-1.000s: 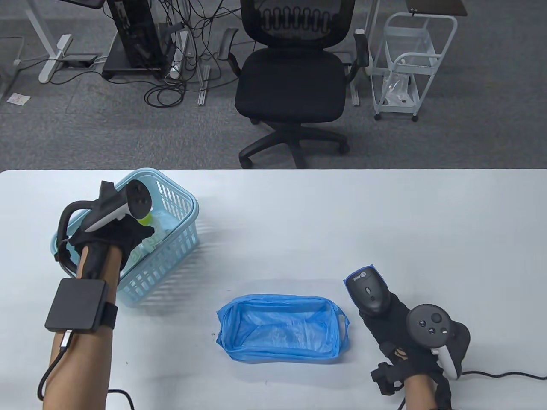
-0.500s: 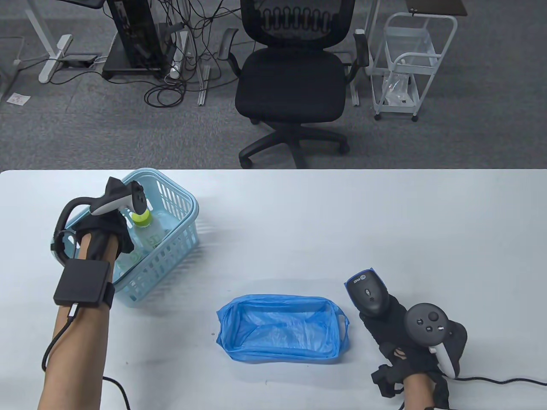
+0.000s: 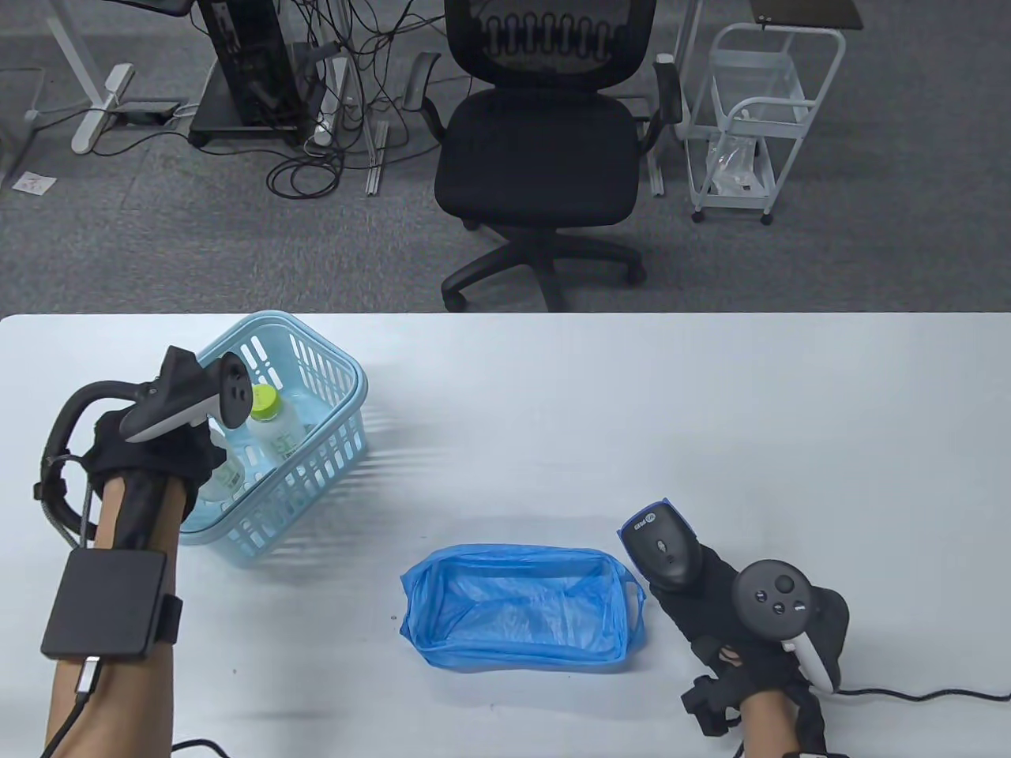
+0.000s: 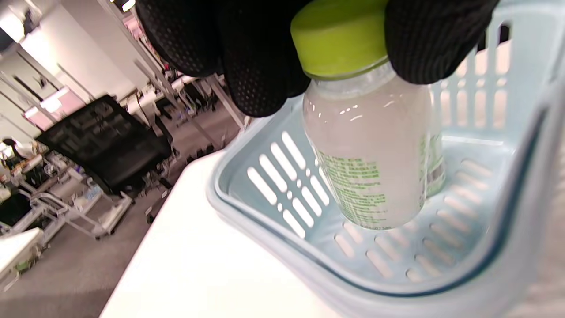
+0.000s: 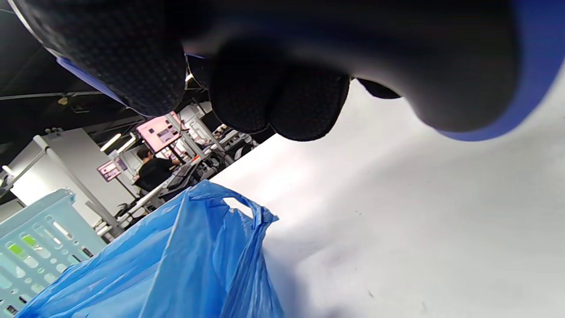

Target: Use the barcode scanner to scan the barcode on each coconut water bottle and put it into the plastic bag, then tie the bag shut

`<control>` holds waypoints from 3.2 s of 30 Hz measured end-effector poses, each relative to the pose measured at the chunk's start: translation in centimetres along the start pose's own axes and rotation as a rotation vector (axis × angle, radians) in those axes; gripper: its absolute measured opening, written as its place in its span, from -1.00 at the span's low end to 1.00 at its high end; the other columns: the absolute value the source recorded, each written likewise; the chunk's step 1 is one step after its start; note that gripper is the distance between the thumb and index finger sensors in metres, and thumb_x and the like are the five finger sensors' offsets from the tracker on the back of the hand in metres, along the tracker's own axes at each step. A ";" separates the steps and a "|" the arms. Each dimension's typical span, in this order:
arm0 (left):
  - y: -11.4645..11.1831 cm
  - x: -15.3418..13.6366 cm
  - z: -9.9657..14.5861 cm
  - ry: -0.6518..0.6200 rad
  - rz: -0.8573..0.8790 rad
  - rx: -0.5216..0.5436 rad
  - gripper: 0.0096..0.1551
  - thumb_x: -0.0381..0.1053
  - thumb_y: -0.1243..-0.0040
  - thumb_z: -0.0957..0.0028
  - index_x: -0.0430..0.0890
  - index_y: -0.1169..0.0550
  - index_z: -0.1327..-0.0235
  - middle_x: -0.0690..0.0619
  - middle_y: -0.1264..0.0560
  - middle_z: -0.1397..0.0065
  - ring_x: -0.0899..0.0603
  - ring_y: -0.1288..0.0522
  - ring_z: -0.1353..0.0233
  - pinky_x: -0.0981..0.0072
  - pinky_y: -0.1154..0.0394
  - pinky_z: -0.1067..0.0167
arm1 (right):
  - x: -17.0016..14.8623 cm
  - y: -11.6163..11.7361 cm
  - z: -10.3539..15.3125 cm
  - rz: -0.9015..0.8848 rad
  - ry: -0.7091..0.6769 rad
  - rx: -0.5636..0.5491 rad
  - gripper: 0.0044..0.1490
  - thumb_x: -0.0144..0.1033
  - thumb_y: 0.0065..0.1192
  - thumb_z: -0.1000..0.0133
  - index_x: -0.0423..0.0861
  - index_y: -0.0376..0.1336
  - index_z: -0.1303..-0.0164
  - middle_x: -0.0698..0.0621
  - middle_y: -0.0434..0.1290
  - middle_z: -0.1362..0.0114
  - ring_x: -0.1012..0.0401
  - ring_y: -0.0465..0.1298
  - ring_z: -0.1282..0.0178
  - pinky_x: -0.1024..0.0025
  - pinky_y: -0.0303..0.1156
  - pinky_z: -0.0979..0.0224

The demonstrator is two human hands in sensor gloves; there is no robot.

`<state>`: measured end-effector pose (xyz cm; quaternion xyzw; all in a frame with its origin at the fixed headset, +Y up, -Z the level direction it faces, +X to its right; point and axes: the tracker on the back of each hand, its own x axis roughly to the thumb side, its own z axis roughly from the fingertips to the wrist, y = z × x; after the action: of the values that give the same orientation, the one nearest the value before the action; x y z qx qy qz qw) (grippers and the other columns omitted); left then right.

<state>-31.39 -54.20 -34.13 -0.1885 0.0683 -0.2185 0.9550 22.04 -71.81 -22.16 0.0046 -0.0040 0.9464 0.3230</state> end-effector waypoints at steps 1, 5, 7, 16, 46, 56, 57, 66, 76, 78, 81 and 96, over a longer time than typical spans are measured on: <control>0.5 0.1 0.8 -0.005 0.002 0.026 -0.15 0.29 -0.19 -0.37 -0.08 -0.25 -0.79 -0.01 -0.40 -0.67 -0.14 -0.53 -0.47 -0.24 -0.39 -0.50 | 0.1 0.0 0.0 -0.004 -0.009 0.003 -0.41 0.04 0.40 -0.18 0.05 0.30 -0.35 0.16 0.56 -0.21 0.14 0.65 -0.23 -0.06 0.50 -0.42; 3.1 1.4 4.7 -0.097 0.079 0.157 -0.16 0.29 -0.12 -0.39 -0.11 -0.23 -0.79 -0.04 -0.39 -0.64 -0.16 -0.50 -0.44 -0.28 -0.37 -0.48 | 0.5 0.1 0.0 -0.010 -0.052 0.019 -0.42 0.04 0.40 -0.18 0.05 0.30 -0.34 0.17 0.57 -0.20 0.15 0.65 -0.22 -0.05 0.51 -0.41; 4.2 2.3 6.1 -0.138 0.064 0.204 -0.16 0.30 -0.08 -0.39 -0.11 -0.22 -0.79 -0.02 -0.39 -0.64 -0.15 -0.51 -0.44 -0.27 -0.38 -0.48 | 0.7 0.3 -0.2 0.002 -0.062 0.034 -0.41 0.04 0.40 -0.18 0.06 0.30 -0.35 0.17 0.57 -0.20 0.15 0.65 -0.23 -0.05 0.51 -0.42; 8.0 10.7 10.3 -0.381 0.093 0.365 -0.16 0.28 -0.10 -0.39 -0.09 -0.19 -0.81 -0.02 -0.37 -0.66 -0.16 -0.49 -0.47 -0.29 -0.35 -0.50 | 1.7 0.7 -1.1 -0.063 -0.172 0.107 -0.42 0.05 0.40 -0.18 0.06 0.31 -0.34 0.17 0.57 -0.19 0.15 0.66 -0.21 -0.05 0.51 -0.40; 4.6 22.5 12.4 -0.693 0.056 0.376 -0.17 0.39 -0.20 -0.30 -0.11 -0.44 -0.64 0.03 -0.60 -0.44 -0.07 -0.68 -0.22 -0.17 -0.55 -0.32 | 0.9 0.0 -1.1 -0.306 -0.247 0.166 -0.35 0.08 0.37 -0.21 -0.03 0.26 -0.39 0.17 0.57 -0.17 0.16 0.67 -0.18 -0.05 0.53 -0.38; -1.5 23.5 8.8 -0.677 0.019 0.299 -0.18 0.41 -0.23 -0.27 -0.09 -0.46 -0.61 0.05 -0.61 -0.43 -0.06 -0.69 -0.22 -0.16 -0.57 -0.31 | 0.7 0.0 -0.9 -0.250 -0.210 0.126 -0.42 0.07 0.37 -0.21 0.04 0.28 -0.34 0.16 0.57 -0.19 0.13 0.65 -0.24 -0.09 0.49 -0.42; -1.9 23.7 8.4 -0.677 0.016 0.298 -0.17 0.41 -0.23 -0.27 -0.09 -0.46 -0.61 0.05 -0.61 -0.43 -0.07 -0.69 -0.22 -0.16 -0.57 -0.31 | 0.7 0.0 -0.9 -0.249 -0.208 0.122 -0.41 0.07 0.37 -0.21 0.04 0.28 -0.35 0.16 0.56 -0.20 0.13 0.65 -0.25 -0.09 0.49 -0.43; -1.9 22.4 8.1 -0.750 0.008 0.331 -0.05 0.51 0.04 -0.26 -0.04 -0.31 -0.76 0.02 -0.47 -0.61 -0.16 -0.57 -0.44 -0.23 -0.45 -0.43 | 0.0 -0.5 -0.3 -0.216 -0.165 0.093 -0.41 0.08 0.37 -0.21 0.04 0.28 -0.36 0.16 0.57 -0.20 0.12 0.64 -0.26 -0.10 0.48 -0.44; 1.6 7.6 -3.5 -0.213 0.052 0.251 -0.14 0.31 -0.17 -0.38 0.00 -0.21 -0.84 0.01 -0.31 -0.79 -0.25 -0.42 -0.66 -0.32 -0.31 -0.56 | -0.6 -0.5 0.1 -0.183 -0.115 0.082 -0.41 0.08 0.37 -0.20 0.04 0.28 -0.35 0.15 0.57 -0.21 0.12 0.64 -0.26 -0.10 0.47 -0.44; 0.8 5.7 -6.1 -0.225 0.097 0.187 -0.10 0.27 -0.25 -0.35 0.02 -0.18 -0.85 0.01 -0.26 -0.83 -0.22 -0.41 -0.69 -0.27 -0.31 -0.58 | -0.8 -0.5 0.1 -0.181 -0.099 0.082 -0.41 0.08 0.37 -0.20 0.04 0.28 -0.35 0.15 0.57 -0.21 0.11 0.64 -0.27 -0.10 0.47 -0.44; -0.6 4.1 -9.8 -0.188 0.130 0.066 0.02 0.28 -0.34 -0.29 0.02 -0.11 -0.88 -0.02 -0.18 -0.88 -0.20 -0.41 -0.70 -0.24 -0.30 -0.60 | -1.1 -0.6 0.2 -0.174 -0.072 0.078 -0.40 0.08 0.37 -0.20 0.04 0.28 -0.36 0.15 0.57 -0.21 0.11 0.64 -0.27 -0.10 0.47 -0.45; -2.3 6.0 -13.6 -0.152 -0.006 -0.088 -0.15 0.23 -0.32 -0.30 -0.01 -0.28 -0.77 0.01 -0.40 -0.70 -0.10 -0.57 -0.47 -0.18 -0.41 -0.52 | -1.7 -0.1 -0.3 -0.183 -0.033 0.099 -0.39 0.07 0.37 -0.20 0.03 0.28 -0.37 0.14 0.56 -0.22 0.10 0.63 -0.28 -0.11 0.45 -0.47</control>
<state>-29.83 -63.30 -46.05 -0.2464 0.0048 -0.2032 0.9476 23.43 -72.82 -22.44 0.0366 0.0377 0.9117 0.4075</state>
